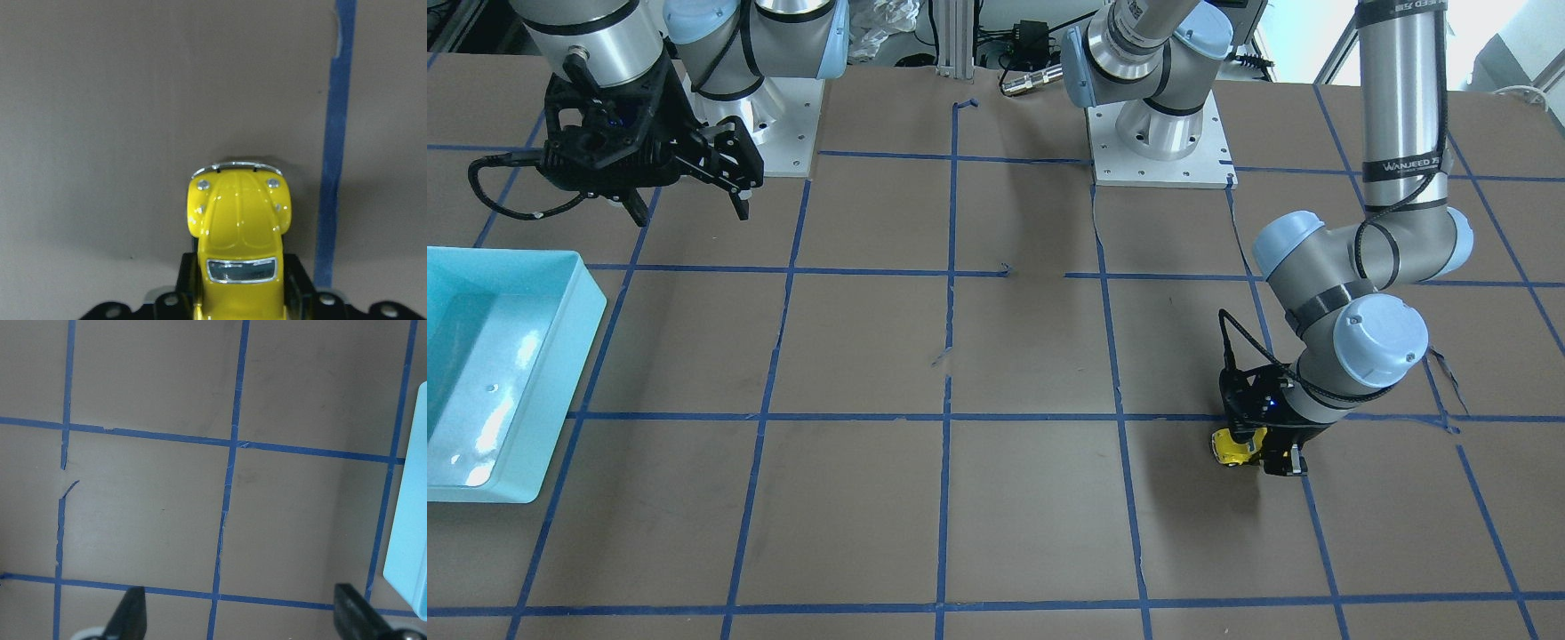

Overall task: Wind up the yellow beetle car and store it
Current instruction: 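Drag the held car backward toward the robot with the left gripper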

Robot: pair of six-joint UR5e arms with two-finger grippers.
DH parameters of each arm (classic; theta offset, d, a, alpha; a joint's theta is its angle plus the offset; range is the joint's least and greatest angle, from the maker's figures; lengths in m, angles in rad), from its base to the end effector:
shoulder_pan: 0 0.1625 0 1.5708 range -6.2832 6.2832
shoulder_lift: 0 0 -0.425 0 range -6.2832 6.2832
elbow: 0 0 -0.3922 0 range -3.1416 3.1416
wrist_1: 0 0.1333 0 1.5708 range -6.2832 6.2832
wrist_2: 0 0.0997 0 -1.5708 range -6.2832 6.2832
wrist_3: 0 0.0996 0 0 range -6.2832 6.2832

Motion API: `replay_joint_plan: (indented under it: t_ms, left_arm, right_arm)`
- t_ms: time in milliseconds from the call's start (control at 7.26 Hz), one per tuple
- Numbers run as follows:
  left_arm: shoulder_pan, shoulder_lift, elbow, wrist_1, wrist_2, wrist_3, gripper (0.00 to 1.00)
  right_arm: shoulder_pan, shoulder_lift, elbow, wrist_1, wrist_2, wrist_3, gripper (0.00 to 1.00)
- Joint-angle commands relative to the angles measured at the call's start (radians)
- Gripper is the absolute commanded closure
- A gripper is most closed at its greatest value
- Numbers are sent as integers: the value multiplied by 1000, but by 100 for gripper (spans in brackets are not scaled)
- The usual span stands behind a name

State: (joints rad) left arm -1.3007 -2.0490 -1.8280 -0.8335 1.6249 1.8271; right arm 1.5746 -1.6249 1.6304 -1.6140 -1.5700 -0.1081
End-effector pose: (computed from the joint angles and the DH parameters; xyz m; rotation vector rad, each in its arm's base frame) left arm 0.0332 -0.5992 0.1774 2.1853 2.2158 0.0715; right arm 0.1352 -0.4721 0.4889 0.1756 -3.1349 0.0592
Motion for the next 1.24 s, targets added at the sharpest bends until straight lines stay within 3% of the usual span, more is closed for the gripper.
replay_joint_plan:
  t_ms: [0, 551, 689, 826, 964, 1102]
  left_arm:
    - [12, 1, 0, 1, 3, 20, 70]
    - [55, 3, 0, 8, 3, 47, 67]
    - [55, 3, 0, 8, 4, 47, 61]
    - [55, 4, 0, 8, 6, 44, 27]
    - [55, 9, 0, 8, 6, 43, 0]
    - [55, 12, 1, 8, 6, 43, 0]
  right_arm:
    - [-1, -1, 0, 12, -2, 7, 0]
    - [-1, 5, 0, -4, -2, 5, 0]
    - [-1, 3, 0, 5, -5, 1, 0]
    - [-2, 3, 0, 5, -5, 2, 0]
    - [-2, 3, 0, 5, -5, 2, 0]
    - [-2, 3, 0, 2, -5, 2, 0]
